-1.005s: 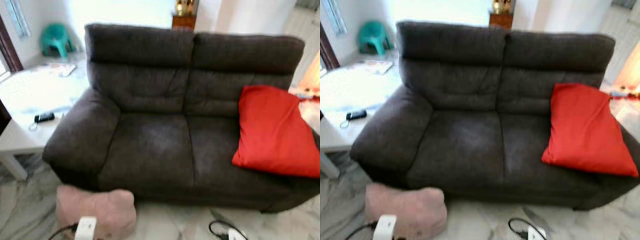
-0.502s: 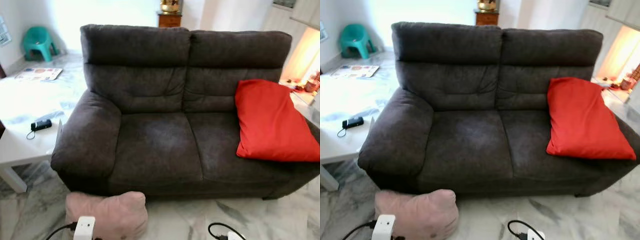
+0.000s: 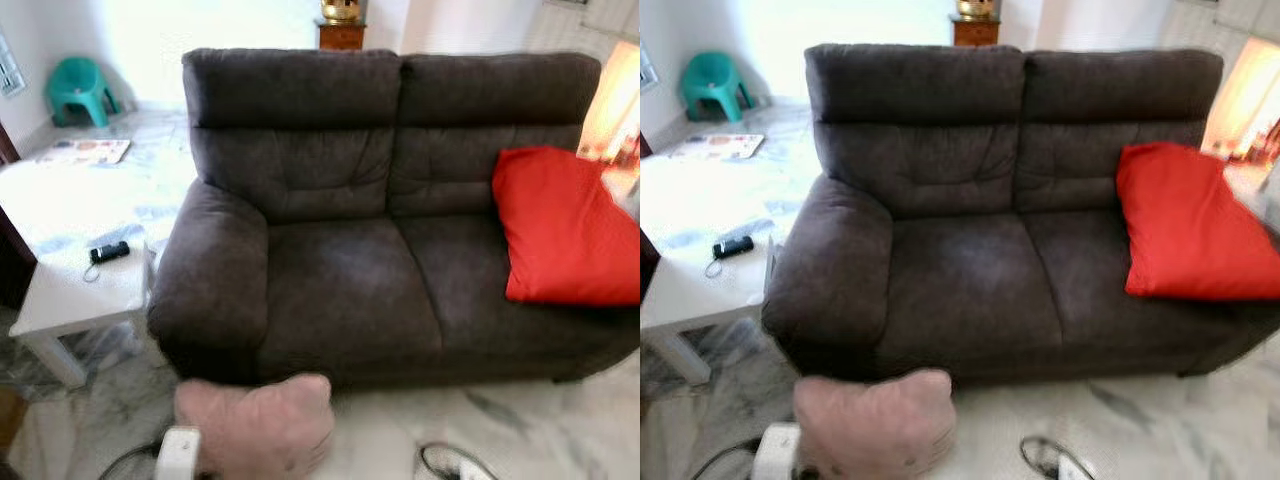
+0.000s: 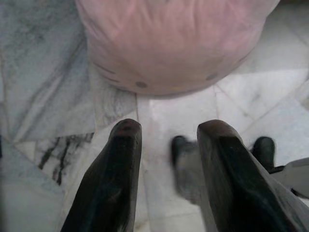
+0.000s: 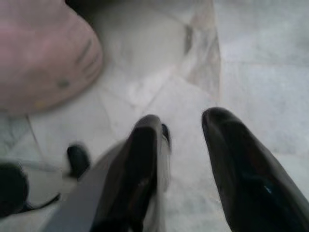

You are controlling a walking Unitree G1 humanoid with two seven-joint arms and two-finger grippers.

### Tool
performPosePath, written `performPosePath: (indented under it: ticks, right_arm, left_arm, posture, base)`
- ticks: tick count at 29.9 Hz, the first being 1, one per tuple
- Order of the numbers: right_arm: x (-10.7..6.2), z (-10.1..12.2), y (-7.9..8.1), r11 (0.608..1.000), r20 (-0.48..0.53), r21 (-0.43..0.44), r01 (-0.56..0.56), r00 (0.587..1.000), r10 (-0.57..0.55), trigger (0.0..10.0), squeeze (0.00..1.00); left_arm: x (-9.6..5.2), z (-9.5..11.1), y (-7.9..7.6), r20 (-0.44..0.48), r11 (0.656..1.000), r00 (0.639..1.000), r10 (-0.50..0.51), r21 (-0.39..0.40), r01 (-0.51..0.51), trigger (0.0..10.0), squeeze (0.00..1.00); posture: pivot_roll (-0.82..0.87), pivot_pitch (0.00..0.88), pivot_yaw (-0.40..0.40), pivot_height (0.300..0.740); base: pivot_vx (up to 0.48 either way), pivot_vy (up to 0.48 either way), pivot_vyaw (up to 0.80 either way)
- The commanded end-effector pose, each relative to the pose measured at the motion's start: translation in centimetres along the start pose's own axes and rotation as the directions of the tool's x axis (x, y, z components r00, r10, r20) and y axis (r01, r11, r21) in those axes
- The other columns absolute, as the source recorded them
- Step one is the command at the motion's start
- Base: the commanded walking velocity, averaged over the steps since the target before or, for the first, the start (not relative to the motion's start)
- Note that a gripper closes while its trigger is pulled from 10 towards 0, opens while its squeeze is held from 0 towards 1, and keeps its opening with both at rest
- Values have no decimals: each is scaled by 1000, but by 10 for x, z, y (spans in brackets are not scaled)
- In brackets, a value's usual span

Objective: Move the pillow to the sofa from floor

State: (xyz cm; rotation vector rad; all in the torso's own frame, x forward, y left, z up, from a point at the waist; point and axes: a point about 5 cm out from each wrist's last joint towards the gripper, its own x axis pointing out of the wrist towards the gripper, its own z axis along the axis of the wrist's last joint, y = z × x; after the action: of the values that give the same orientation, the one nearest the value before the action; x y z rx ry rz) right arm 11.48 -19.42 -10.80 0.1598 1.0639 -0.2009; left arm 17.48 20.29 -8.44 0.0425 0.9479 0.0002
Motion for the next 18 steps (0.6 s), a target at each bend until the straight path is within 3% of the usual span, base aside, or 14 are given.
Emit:
performPosePath:
  ticks: [1,9,18]
  right_arm:
    - [2,7,8,1000,25,-4,-20,999,20,10000,0]
    - [0,0,5,999,25,-23,-25,999,26,10000,0]
    - [-1,3,-4,999,25,-27,-25,999,26,10000,0]
  left_arm:
    - [-1,3,9,3,1000,1000,21,11,-21,10000,0]
    - [-1,3,9,2,1000,1000,20,14,-20,10000,0]
    - [-1,3,10,3,1000,1000,21,15,-21,10000,0]
  posture:
    - [38,0,-37,740]
    - [39,0,-38,740]
    - [43,0,-39,740]
  base:
    - [0,386,0]
    - [0,387,0]
    - [0,374,619]
